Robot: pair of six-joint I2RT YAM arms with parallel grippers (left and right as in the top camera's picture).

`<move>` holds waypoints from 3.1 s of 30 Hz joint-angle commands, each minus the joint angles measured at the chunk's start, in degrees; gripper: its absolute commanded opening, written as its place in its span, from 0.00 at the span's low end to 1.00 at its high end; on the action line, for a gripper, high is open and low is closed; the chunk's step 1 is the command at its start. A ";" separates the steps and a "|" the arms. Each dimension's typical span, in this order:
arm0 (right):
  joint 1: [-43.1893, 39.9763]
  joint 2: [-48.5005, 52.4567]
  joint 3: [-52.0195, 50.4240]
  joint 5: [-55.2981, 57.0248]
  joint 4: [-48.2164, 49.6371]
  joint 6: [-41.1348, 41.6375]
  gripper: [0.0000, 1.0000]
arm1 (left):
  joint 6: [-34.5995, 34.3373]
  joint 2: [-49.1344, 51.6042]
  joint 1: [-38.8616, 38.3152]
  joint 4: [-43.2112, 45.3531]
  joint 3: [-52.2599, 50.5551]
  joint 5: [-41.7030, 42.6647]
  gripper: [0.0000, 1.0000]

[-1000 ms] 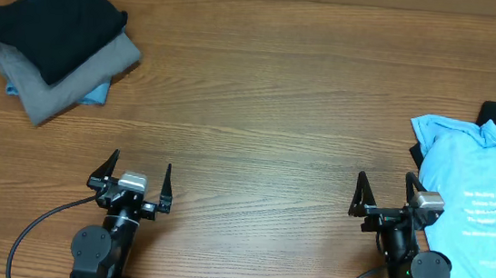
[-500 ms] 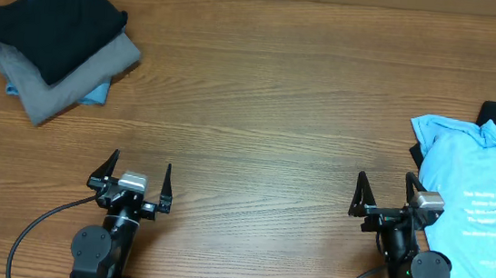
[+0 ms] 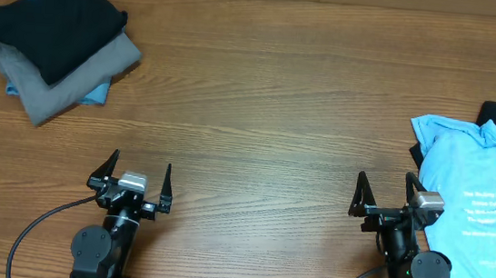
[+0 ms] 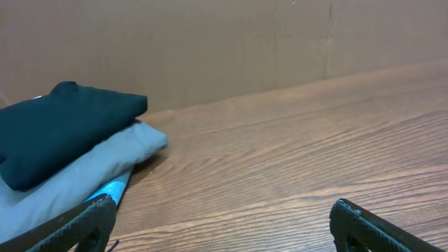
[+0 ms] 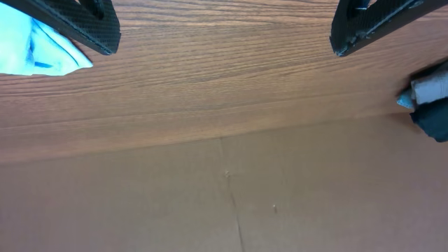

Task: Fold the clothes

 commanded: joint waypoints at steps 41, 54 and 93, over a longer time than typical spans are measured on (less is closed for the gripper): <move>-0.37 23.54 38.40 -15.74 -26.36 3.19 1.00 | -6.45 34.95 0.31 -21.97 43.06 15.91 1.00; -0.37 64.96 75.65 -15.72 -53.70 2.08 1.00 | -6.51 75.01 0.31 -56.48 87.36 19.28 1.00; -28.22 108.10 76.87 -5.55 -40.04 9.07 0.78 | -6.49 81.61 0.31 -57.16 88.61 22.77 1.00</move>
